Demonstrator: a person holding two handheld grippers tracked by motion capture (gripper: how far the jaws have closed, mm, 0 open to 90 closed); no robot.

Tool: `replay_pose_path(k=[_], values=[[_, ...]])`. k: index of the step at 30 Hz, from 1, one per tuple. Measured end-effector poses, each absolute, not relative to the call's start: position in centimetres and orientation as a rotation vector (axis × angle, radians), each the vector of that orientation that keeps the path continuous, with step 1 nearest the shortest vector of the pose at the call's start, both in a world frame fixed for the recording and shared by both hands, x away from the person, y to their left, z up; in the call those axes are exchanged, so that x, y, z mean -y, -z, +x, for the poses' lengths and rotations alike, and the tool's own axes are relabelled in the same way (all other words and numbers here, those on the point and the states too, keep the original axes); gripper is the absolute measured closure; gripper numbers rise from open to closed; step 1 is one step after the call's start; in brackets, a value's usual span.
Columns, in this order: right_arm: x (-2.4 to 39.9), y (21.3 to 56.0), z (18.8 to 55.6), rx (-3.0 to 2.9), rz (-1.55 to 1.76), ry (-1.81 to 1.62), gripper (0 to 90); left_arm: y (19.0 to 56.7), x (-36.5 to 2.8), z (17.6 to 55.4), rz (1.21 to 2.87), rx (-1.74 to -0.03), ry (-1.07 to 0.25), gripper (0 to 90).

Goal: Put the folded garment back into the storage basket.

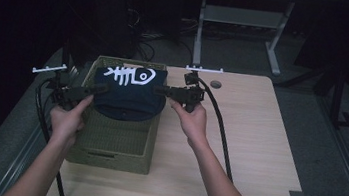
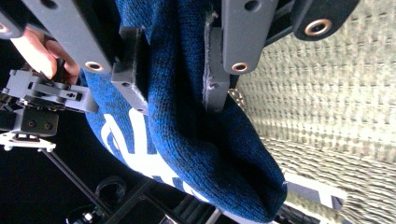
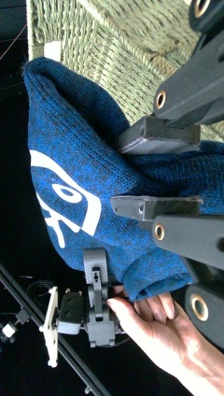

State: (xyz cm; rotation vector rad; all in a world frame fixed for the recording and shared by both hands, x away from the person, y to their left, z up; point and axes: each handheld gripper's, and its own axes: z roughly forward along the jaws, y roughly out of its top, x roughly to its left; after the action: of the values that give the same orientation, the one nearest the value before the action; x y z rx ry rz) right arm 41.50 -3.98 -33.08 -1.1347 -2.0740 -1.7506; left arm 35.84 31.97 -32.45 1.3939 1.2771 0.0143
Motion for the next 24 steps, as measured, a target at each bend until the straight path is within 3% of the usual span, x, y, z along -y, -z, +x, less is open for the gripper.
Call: replay_pose_path(k=[24], values=[[-0.1, 35.3, 41.7, 2.095, -1.141, 1.674, 70.7, 34.3, -35.6, 35.9, 1.391, -1.366, -0.001, 64.6]])
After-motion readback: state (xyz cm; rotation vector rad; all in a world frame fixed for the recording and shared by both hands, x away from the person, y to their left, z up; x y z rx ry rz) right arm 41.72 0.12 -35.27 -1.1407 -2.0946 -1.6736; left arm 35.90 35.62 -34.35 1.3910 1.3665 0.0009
